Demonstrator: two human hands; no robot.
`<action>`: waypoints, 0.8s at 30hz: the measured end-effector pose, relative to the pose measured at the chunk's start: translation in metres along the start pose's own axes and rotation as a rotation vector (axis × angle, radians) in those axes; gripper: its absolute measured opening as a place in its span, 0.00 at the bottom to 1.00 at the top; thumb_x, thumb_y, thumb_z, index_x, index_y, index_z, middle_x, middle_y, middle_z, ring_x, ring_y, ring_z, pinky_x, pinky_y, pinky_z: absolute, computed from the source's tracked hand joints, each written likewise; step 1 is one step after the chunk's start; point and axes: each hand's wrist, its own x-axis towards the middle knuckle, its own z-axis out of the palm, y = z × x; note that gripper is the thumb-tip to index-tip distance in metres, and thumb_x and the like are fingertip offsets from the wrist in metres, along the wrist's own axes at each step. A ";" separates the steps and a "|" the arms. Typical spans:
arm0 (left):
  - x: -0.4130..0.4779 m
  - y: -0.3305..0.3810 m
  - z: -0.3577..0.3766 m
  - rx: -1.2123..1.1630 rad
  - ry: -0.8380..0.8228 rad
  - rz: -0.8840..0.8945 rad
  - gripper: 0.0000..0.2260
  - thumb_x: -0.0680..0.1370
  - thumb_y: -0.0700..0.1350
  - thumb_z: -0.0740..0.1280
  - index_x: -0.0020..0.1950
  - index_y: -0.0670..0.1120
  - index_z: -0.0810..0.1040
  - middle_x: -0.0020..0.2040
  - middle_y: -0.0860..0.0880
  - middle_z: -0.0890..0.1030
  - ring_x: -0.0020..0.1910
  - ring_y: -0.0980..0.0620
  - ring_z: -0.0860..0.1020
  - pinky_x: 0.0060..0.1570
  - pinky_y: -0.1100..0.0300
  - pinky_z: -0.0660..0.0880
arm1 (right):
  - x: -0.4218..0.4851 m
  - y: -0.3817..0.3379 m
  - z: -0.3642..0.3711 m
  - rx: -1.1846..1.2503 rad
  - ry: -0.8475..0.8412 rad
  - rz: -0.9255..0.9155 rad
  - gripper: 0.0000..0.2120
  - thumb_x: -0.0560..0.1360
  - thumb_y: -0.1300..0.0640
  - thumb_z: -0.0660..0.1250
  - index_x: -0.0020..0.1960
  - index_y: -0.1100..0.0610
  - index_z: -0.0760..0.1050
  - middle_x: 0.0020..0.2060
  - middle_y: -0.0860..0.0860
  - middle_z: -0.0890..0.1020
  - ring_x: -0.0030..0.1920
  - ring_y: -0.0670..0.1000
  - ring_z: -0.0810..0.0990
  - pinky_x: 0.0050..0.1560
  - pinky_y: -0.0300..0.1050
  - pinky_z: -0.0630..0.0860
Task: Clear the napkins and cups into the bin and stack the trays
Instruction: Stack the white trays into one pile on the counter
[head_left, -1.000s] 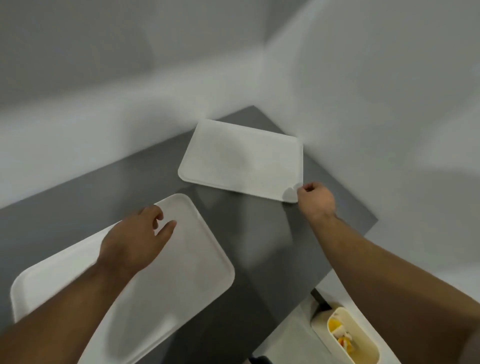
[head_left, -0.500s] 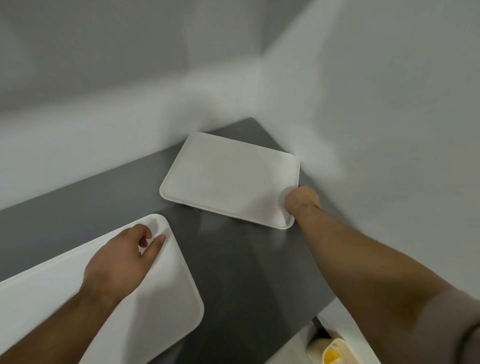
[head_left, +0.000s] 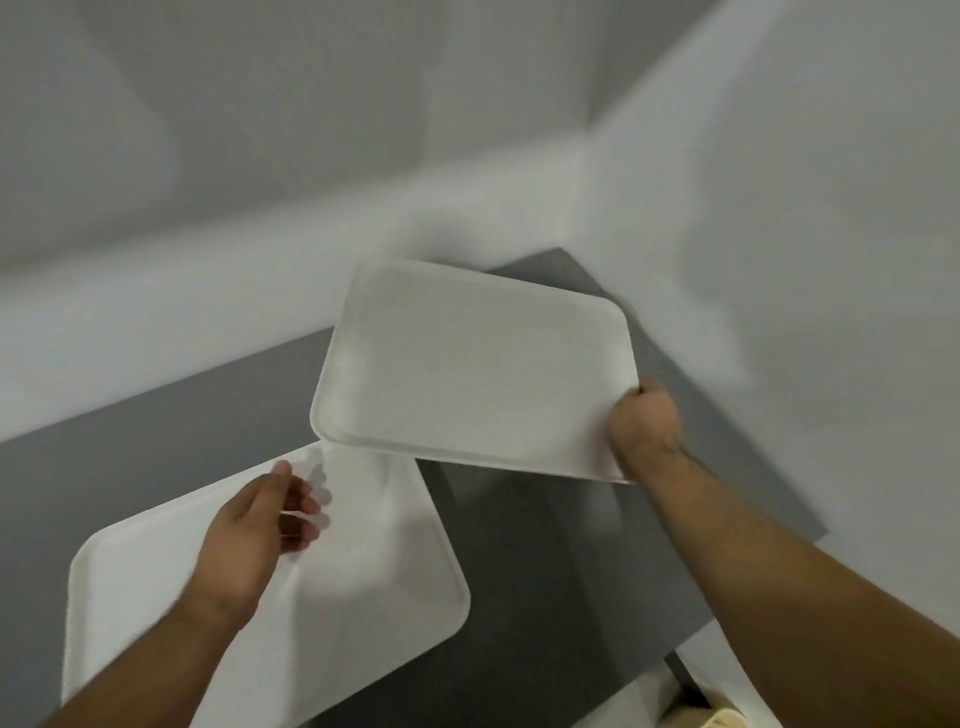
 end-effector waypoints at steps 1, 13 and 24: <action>0.002 -0.001 -0.013 -0.212 -0.028 -0.109 0.24 0.84 0.62 0.58 0.50 0.43 0.81 0.48 0.42 0.86 0.42 0.42 0.84 0.50 0.45 0.80 | -0.013 -0.003 0.004 -0.023 0.016 -0.053 0.10 0.80 0.65 0.57 0.55 0.67 0.76 0.52 0.67 0.82 0.54 0.68 0.81 0.51 0.55 0.74; -0.032 -0.041 -0.155 -0.577 -0.119 -0.321 0.19 0.79 0.54 0.67 0.65 0.46 0.82 0.56 0.41 0.86 0.53 0.38 0.85 0.51 0.43 0.81 | -0.187 -0.036 0.075 -0.204 -0.125 -0.316 0.11 0.85 0.51 0.52 0.52 0.54 0.70 0.39 0.53 0.80 0.37 0.56 0.77 0.41 0.49 0.74; -0.029 -0.089 -0.202 0.210 0.188 -0.069 0.09 0.79 0.40 0.58 0.47 0.42 0.78 0.42 0.45 0.81 0.40 0.43 0.79 0.42 0.49 0.77 | -0.257 -0.041 0.114 -0.244 -0.196 -0.245 0.14 0.75 0.64 0.59 0.57 0.56 0.76 0.45 0.56 0.82 0.41 0.59 0.77 0.46 0.47 0.73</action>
